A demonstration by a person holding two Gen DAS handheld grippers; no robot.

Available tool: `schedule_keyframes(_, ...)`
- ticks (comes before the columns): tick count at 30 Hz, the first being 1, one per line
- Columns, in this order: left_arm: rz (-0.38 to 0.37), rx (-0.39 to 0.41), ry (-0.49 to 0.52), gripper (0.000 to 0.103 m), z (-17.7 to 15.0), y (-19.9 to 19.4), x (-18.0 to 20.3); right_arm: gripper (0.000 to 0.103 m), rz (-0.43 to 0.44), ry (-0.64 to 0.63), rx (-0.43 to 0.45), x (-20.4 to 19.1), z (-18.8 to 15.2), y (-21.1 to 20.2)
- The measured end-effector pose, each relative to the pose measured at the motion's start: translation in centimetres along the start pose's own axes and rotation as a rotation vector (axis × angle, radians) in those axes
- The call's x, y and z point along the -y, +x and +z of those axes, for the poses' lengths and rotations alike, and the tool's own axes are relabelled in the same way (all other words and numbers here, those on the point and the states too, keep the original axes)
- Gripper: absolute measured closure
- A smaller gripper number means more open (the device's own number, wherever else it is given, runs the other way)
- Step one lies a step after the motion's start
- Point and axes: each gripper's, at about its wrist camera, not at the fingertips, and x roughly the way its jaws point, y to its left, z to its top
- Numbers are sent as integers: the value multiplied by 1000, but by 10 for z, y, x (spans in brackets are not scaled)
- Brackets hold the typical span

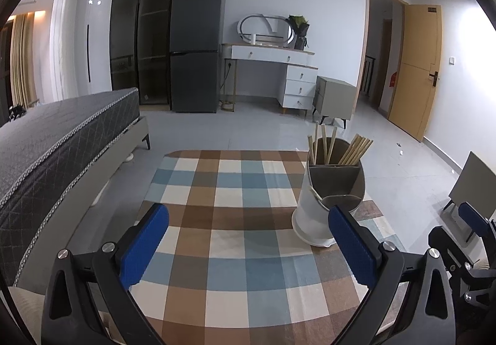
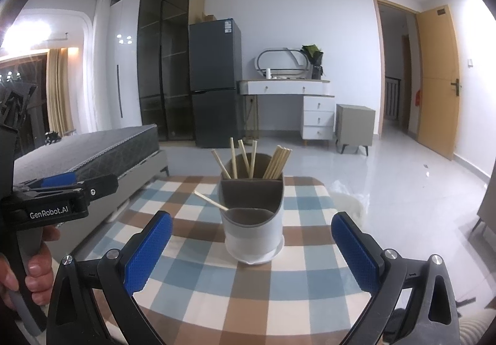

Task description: Organize utensils

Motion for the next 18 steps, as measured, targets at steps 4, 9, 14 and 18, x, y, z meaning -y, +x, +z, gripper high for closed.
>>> schedule_keyframes(4,6,-9,-8,3,-1,1,-1,0,-1,-1,-3,0,0,0)
schedule_keyframes(9,5,-8,-4,3,-1,0,0,0,0,-5,-7,-1,0,0)
schedule_keyframes(14,7,-5,-6,3,-2,1,1,0,-5,-8,-9,-1,0,2)
schedule_keyframes(18,1,2,-2,3,-2,-1,3,0,-2,-5,-16,-1,-1,3)
